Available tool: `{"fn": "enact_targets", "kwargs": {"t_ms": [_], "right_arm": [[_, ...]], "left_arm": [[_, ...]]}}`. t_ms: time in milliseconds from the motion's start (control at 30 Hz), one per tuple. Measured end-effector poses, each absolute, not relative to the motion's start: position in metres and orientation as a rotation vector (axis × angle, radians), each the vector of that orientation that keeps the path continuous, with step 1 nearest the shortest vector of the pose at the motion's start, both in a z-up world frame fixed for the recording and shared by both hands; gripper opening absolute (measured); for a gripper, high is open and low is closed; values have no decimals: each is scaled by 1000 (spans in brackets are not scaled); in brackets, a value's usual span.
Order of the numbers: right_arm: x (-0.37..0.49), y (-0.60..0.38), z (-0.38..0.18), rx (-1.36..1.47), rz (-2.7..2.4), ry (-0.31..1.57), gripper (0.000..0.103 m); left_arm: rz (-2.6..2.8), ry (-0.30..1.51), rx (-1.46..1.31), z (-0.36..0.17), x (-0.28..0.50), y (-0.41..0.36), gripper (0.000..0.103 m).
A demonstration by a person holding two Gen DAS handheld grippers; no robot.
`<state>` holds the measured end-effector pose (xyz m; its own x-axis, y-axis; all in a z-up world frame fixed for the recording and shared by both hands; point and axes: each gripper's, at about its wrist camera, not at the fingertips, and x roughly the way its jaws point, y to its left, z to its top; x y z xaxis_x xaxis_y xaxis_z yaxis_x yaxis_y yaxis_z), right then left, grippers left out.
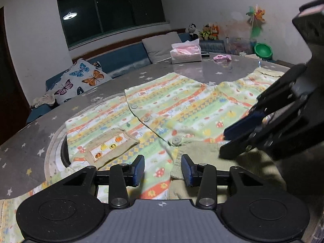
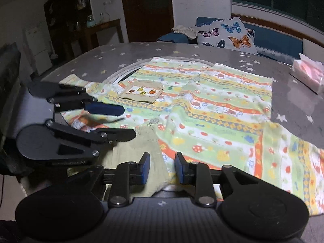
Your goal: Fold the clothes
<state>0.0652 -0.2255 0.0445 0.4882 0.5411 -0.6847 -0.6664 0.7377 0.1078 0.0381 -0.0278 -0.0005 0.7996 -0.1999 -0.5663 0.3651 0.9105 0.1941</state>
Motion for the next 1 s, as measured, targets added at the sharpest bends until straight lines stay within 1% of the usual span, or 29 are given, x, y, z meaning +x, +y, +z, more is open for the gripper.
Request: {"fn": "enact_targets", "kwargs": {"t_ms": [167,533,767,867,933,967,1000], "right_arm": [[68,-257,57,-78,674,726,37],[106,-383,45,50,250,701,38],[122,-437,32,67,85,704,38],[122,-454,34,86,34,677,38],[121,-464,37,88,-3,650,43],[121,-469,38,86,-24,638,47],[122,-472,37,86,-41,637,49]], "left_arm": [[-302,576,302,3,40,-27,45],[-295,548,303,17,41,-32,45],[-302,555,318,17,44,-42,45],[-301,560,323,17,45,-45,45],[-300,562,326,17,45,-47,45],[-300,563,328,17,46,-49,45],[-301,563,329,17,46,-50,45]]}}
